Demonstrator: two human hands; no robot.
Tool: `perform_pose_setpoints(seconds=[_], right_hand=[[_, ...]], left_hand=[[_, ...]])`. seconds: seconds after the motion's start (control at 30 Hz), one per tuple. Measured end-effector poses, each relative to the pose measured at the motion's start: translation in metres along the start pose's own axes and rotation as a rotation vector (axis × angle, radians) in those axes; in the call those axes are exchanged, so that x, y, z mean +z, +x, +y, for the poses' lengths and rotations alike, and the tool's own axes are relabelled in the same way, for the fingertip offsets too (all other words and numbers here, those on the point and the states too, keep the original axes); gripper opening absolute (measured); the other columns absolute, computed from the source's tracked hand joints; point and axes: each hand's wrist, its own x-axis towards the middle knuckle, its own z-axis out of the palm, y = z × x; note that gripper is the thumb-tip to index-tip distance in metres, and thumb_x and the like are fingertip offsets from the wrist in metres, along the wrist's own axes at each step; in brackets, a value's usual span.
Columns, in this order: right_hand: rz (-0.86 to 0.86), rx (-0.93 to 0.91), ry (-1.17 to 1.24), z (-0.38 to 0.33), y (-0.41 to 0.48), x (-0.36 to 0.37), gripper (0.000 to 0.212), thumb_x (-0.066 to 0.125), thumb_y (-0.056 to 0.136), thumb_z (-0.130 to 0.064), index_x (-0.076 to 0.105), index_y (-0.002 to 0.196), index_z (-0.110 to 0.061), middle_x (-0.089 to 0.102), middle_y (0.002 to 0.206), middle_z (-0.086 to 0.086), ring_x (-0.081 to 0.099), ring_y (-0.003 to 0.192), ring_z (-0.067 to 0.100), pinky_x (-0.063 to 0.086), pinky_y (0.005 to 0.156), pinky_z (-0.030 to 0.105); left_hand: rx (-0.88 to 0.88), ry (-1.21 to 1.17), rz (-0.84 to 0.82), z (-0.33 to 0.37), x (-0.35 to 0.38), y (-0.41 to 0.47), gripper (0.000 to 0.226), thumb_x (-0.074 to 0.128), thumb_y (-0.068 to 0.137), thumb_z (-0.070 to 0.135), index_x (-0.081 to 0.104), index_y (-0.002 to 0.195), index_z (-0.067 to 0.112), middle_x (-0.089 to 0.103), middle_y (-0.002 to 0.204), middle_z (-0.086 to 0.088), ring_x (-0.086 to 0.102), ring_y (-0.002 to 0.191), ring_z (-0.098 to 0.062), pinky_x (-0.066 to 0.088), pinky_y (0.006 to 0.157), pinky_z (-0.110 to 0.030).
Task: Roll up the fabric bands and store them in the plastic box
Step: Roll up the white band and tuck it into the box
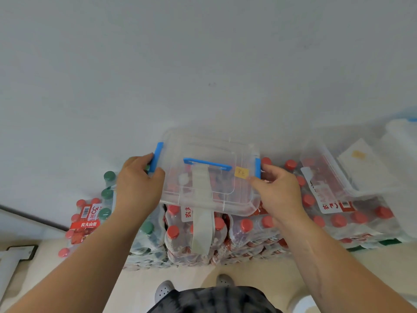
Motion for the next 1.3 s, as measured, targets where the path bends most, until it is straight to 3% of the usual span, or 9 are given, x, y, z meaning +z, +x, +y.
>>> perform_pose_setpoints(seconds=[0.23, 0.33, 0.43, 0.57, 0.7, 0.83, 1.0, 1.17, 1.3], right_hand=[[0.059, 0.039, 0.138, -0.005, -0.015, -0.046, 0.031, 0.082, 0.059, -0.041, 0.074, 0.088, -0.048, 0.078, 0.091, -0.012, 0.076, 0.083, 0.011, 0.064, 0.078, 0.047], [0.117, 0.079, 0.147, 0.002, -0.024, -0.066, 0.035, 0.085, 0.072, -0.024, 0.074, 0.085, -0.055, 0.077, 0.086, -0.012, 0.077, 0.081, 0.015, 0.064, 0.078, 0.051], [0.175, 0.151, 0.189, 0.012, -0.036, -0.081, 0.034, 0.085, 0.077, -0.013, 0.076, 0.098, -0.039, 0.077, 0.085, -0.004, 0.078, 0.083, 0.025, 0.065, 0.074, 0.049], [0.271, 0.202, 0.231, 0.029, -0.049, -0.092, 0.033, 0.087, 0.076, -0.023, 0.072, 0.104, -0.033, 0.077, 0.084, -0.001, 0.077, 0.081, 0.027, 0.064, 0.073, 0.049], [0.321, 0.228, 0.246, 0.041, -0.058, -0.085, 0.051, 0.087, 0.075, -0.041, 0.064, 0.119, -0.026, 0.075, 0.08, -0.009, 0.075, 0.074, 0.017, 0.064, 0.071, 0.047], [0.327, 0.245, 0.264, 0.049, -0.059, -0.072, 0.062, 0.082, 0.082, -0.034, 0.049, 0.134, -0.025, 0.071, 0.08, -0.018, 0.072, 0.067, 0.007, 0.062, 0.063, 0.035], [0.319, 0.248, 0.27, 0.051, -0.062, -0.06, 0.041, 0.082, 0.082, -0.029, 0.05, 0.097, -0.05, 0.071, 0.083, -0.015, 0.074, 0.073, 0.007, 0.063, 0.07, 0.038], [0.337, 0.253, 0.294, 0.042, -0.069, -0.055, 0.071, 0.085, 0.079, -0.032, 0.042, 0.136, -0.037, 0.07, 0.11, -0.007, 0.075, 0.088, 0.008, 0.062, 0.083, 0.039], [0.325, 0.262, 0.261, 0.032, -0.072, -0.054, 0.097, 0.084, 0.082, -0.036, 0.022, 0.157, -0.032, 0.066, 0.123, -0.004, 0.072, 0.093, 0.001, 0.059, 0.085, 0.032]], left_hand=[[-0.031, -0.226, -0.137, 0.035, 0.034, 0.007, 0.05, 0.063, 0.082, 0.022, 0.062, 0.132, 0.028, 0.07, 0.108, 0.011, 0.068, 0.082, -0.002, 0.049, 0.061, -0.017], [-0.056, -0.325, -0.271, 0.051, 0.052, 0.004, 0.049, 0.065, 0.08, 0.026, 0.061, 0.127, 0.035, 0.068, 0.109, 0.017, 0.07, 0.079, -0.002, 0.053, 0.052, -0.017], [-0.098, -0.383, -0.381, 0.062, 0.07, -0.001, 0.049, 0.066, 0.074, 0.033, 0.062, 0.122, 0.039, 0.07, 0.111, 0.012, 0.071, 0.09, -0.012, 0.056, 0.065, -0.03], [-0.057, -0.383, -0.391, 0.076, 0.086, -0.02, 0.063, 0.064, 0.068, 0.058, 0.056, 0.128, 0.041, 0.061, 0.118, 0.015, 0.065, 0.093, 0.003, 0.048, 0.07, -0.018], [-0.034, -0.346, -0.399, 0.081, 0.099, -0.051, 0.074, 0.062, 0.065, 0.064, 0.046, 0.133, 0.04, 0.052, 0.123, 0.003, 0.066, 0.092, -0.016, 0.058, 0.079, -0.038], [0.014, -0.358, -0.53, 0.081, 0.114, -0.074, 0.086, 0.076, 0.081, 0.04, 0.027, 0.151, 0.045, 0.07, 0.104, 0.005, 0.071, 0.069, -0.001, 0.051, 0.056, -0.011], [0.029, -0.4, -0.567, 0.087, 0.118, -0.069, 0.091, 0.074, 0.088, 0.027, 0.017, 0.155, 0.047, 0.063, 0.132, 0.017, 0.071, 0.103, -0.008, 0.059, 0.093, -0.04], [0.029, -0.352, -0.65, 0.087, 0.116, -0.053, 0.073, 0.073, 0.088, 0.026, 0.028, 0.142, 0.046, 0.06, 0.101, 0.049, 0.067, 0.091, 0.012, 0.06, 0.078, -0.03], [0.036, -0.392, -0.737, 0.092, 0.119, -0.037, 0.068, 0.071, 0.088, 0.021, 0.036, 0.145, 0.033, 0.07, 0.12, 0.019, 0.074, 0.1, -0.013, 0.061, 0.087, -0.048]])
